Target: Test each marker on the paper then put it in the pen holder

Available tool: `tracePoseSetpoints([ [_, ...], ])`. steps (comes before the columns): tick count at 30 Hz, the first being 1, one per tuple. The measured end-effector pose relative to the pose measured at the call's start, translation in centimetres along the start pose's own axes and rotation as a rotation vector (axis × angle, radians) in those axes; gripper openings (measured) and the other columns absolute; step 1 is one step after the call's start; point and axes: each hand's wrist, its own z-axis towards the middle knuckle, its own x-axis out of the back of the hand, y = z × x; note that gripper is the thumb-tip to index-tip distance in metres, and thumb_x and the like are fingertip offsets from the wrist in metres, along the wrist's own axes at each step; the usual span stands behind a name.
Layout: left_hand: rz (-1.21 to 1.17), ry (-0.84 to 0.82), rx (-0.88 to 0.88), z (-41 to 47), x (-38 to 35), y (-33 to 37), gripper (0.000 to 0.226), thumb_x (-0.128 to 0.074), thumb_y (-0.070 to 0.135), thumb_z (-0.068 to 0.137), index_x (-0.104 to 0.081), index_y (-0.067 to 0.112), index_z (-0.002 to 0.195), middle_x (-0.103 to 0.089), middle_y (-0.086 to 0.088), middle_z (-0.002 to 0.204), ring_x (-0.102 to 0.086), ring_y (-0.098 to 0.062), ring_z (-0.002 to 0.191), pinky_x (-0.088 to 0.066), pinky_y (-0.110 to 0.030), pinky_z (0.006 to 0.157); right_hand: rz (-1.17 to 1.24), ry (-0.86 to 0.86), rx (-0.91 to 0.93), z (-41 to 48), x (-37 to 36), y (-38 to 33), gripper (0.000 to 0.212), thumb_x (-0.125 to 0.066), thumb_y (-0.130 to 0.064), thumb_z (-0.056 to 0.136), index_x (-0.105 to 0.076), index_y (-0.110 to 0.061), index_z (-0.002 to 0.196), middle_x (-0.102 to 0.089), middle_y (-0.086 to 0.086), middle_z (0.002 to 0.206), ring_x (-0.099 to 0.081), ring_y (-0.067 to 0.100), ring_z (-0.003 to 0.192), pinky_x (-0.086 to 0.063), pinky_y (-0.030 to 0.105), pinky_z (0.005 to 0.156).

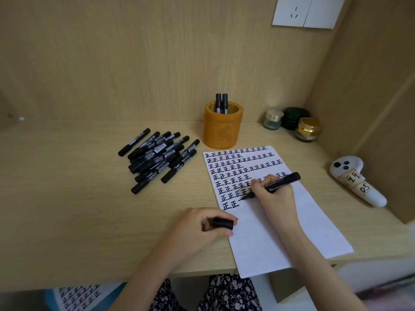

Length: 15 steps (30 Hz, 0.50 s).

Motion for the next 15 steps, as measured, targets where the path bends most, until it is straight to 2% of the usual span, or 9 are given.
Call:
tracePoseSetpoints([
  [4, 0.003, 0.004, -0.004, -0.01, 0.01, -0.04, 0.026, -0.071, 0.036, 0.078, -0.066, 0.052, 0.098, -0.072, 0.002, 0.094, -0.038, -0.004, 0.062, -0.036, -0.024, 0.066, -0.015, -0.008, 0.003, -0.04, -0.14, 0.01, 0.029, -0.065, -0.009, 0.084, -0.05, 0.005, 0.063, -0.041, -0.005, 0.049, -0.036, 0.006, 0.048, -0.029, 0.016, 0.047],
  [9, 0.002, -0.001, 0.0, 0.01, 0.0, -0.09, 0.026, -0.07, 0.037, 0.078, -0.066, 0.052, 0.098, -0.072, 0.0, 0.095, -0.039, -0.005, 0.062, -0.037, -0.024, 0.065, -0.039, -0.019, 0.007, -0.09, -0.08, -0.16, 0.027, -0.064, -0.005, 0.082, -0.048, 0.008, 0.065, -0.046, 0.005, 0.056, -0.039, 0.01, 0.053, -0.03, 0.018, 0.048],
  [15, 0.001, -0.003, 0.0, -0.14, 0.04, 0.03, 0.026, -0.07, 0.035, 0.079, -0.066, 0.051, 0.099, -0.072, 0.002, 0.094, -0.041, -0.005, 0.063, -0.037, -0.024, 0.066, -0.038, -0.03, 0.007, -0.16, 0.03, -0.22, 0.026, -0.063, -0.002, 0.08, -0.045, 0.009, 0.064, -0.041, 0.004, 0.053, -0.036, 0.011, 0.052, -0.028, 0.019, 0.047],
])
